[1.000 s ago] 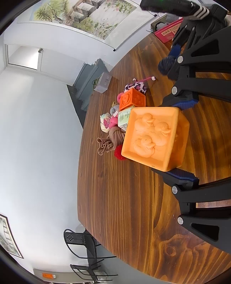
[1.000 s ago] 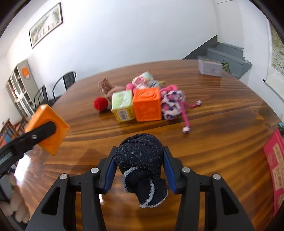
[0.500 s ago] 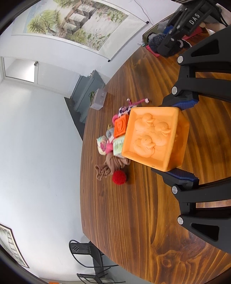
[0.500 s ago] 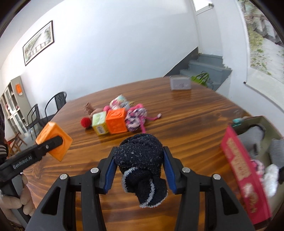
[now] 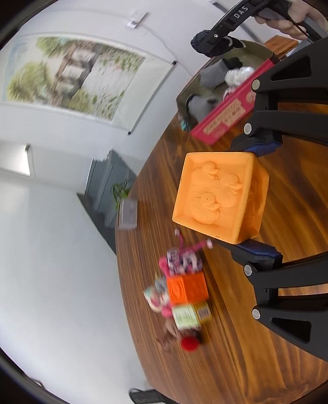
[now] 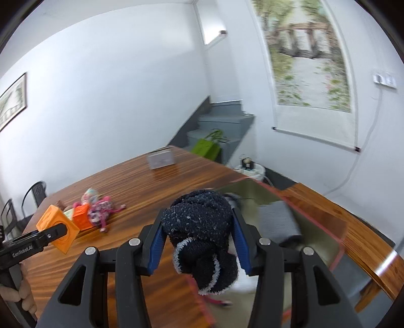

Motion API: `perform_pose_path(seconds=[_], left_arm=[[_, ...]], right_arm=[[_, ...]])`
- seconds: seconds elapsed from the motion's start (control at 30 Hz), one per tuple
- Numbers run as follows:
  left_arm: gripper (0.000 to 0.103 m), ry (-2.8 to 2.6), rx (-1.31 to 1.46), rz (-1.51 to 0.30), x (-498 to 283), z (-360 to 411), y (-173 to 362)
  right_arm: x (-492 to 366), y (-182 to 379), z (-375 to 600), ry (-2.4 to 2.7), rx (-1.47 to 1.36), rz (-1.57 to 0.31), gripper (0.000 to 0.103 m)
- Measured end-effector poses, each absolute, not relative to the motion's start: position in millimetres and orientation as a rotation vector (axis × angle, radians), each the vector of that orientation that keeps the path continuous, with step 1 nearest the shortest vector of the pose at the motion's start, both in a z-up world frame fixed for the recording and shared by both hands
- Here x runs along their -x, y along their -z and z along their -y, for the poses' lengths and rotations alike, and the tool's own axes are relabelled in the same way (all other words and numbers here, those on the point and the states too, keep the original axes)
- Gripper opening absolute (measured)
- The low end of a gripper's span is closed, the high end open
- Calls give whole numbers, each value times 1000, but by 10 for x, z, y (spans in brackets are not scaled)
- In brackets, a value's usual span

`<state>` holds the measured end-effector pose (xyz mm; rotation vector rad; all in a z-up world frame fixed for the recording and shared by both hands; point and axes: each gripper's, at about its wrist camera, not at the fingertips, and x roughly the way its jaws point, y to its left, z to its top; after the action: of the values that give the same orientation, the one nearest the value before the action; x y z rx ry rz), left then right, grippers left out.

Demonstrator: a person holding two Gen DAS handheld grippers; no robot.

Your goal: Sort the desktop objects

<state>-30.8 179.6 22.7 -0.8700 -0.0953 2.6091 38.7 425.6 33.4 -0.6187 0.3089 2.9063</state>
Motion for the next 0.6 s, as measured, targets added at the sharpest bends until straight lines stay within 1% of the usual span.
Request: perform_pose_path(seconds=[0.23,0.6], left_arm=[[56,-2455,806,21,343,-2581,-415],[57,-2232,836,11,501,-3353,-321]], right_arm=[[-549,-255,-4707,-2806,611,-340,53],[-637,-179,-4981,-2761,610,-363,53]])
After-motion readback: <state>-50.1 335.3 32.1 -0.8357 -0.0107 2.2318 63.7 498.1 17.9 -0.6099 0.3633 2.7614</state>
